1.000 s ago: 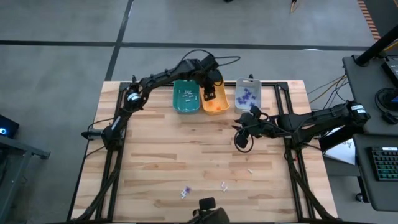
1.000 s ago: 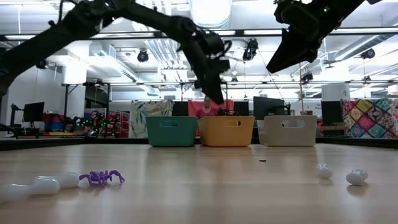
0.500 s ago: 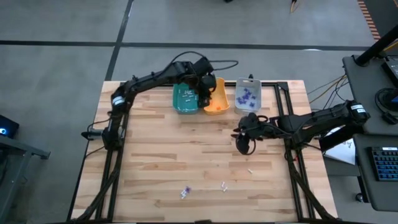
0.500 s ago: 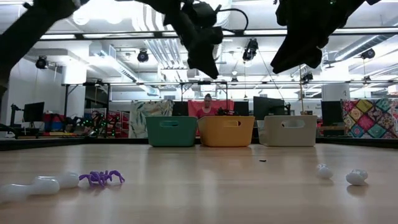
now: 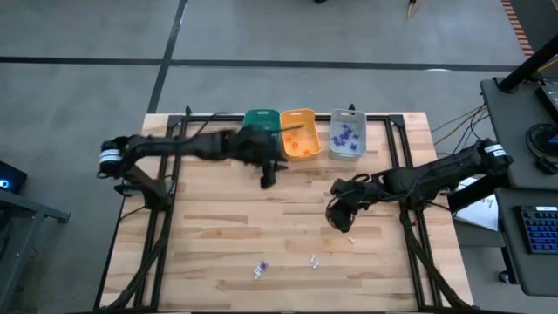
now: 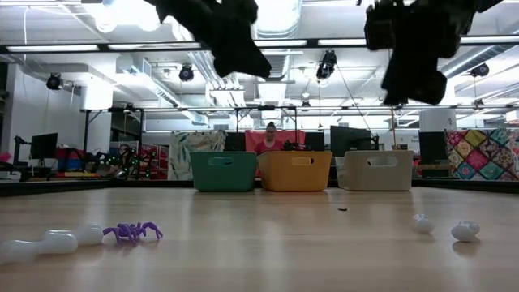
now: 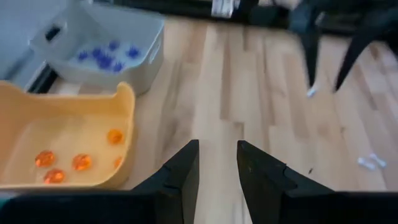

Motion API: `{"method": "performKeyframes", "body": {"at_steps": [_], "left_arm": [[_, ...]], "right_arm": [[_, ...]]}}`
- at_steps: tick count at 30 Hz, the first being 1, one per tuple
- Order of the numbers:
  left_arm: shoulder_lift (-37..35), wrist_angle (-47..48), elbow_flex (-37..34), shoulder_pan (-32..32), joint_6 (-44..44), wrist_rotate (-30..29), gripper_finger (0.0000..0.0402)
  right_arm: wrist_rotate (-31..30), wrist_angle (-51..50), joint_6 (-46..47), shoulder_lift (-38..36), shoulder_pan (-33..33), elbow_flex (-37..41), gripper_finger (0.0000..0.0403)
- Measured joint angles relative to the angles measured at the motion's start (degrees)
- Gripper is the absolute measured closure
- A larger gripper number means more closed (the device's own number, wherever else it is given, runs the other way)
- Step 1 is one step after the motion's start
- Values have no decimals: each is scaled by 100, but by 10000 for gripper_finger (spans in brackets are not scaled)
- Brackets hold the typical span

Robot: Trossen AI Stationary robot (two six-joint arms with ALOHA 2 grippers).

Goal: Sort Halloween decoration
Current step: Put the white bone toy into the blue bin

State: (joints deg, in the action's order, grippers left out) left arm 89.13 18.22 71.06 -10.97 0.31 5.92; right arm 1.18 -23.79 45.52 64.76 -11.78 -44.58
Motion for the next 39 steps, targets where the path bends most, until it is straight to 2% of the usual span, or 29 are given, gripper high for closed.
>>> {"method": "performKeyframes", "body": {"at_steps": [5, 11, 15, 19, 28, 39], "left_arm": [[-660, -1254, -1211, 700, -357, -780, 311], [-1172, -2409, -2193, 1417, -632, -1575, 311], [-1341, -3117, -2654, 1719, -726, -1652, 311], [-1417, -3458, -2877, 1843, -937, -1655, 311], [-1426, -3563, -2959, 1907, -1144, -1656, 311], [-1426, -3635, -2959, 2018, -1285, -1653, 311]], "right_arm": [[681, -229, 323, 630, -65, -61, 287], [776, -1808, 661, 1425, -288, -686, 287], [741, -2690, 806, 1934, -515, -1124, 287], [786, -3032, 874, 2327, -761, -1396, 287], [786, -3151, 1247, 2892, -1334, -1683, 287], [496, -3022, 1086, 3465, -1446, -1652, 287]]}}
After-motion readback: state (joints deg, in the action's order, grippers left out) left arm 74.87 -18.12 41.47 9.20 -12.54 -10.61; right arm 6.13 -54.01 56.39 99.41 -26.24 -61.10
